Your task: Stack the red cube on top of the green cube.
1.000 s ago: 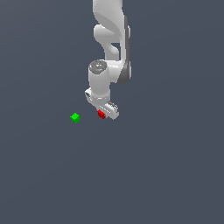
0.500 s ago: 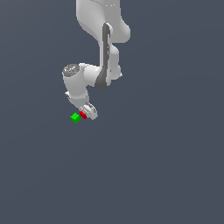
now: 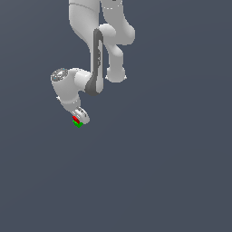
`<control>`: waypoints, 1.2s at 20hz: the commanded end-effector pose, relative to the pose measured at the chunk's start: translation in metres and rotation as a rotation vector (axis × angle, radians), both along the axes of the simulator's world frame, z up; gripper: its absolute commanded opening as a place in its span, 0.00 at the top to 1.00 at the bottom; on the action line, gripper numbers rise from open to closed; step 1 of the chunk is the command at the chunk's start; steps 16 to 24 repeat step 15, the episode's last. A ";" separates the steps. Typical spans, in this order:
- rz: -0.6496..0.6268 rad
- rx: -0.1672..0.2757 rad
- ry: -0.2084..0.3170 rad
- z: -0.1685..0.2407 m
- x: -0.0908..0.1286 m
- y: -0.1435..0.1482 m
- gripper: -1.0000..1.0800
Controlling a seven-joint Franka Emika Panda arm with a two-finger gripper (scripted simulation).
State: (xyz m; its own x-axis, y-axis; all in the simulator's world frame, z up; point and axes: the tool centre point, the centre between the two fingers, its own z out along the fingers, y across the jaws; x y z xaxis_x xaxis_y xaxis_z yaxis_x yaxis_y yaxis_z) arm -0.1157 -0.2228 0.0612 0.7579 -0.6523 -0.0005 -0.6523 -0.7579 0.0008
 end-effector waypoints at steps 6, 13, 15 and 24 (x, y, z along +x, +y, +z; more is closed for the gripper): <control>0.002 0.000 -0.001 -0.001 0.001 -0.008 0.04; 0.002 0.000 -0.001 -0.001 0.001 -0.008 0.04; 0.002 0.000 -0.001 -0.001 0.001 -0.008 0.04; 0.002 0.000 -0.001 -0.001 0.001 -0.008 0.04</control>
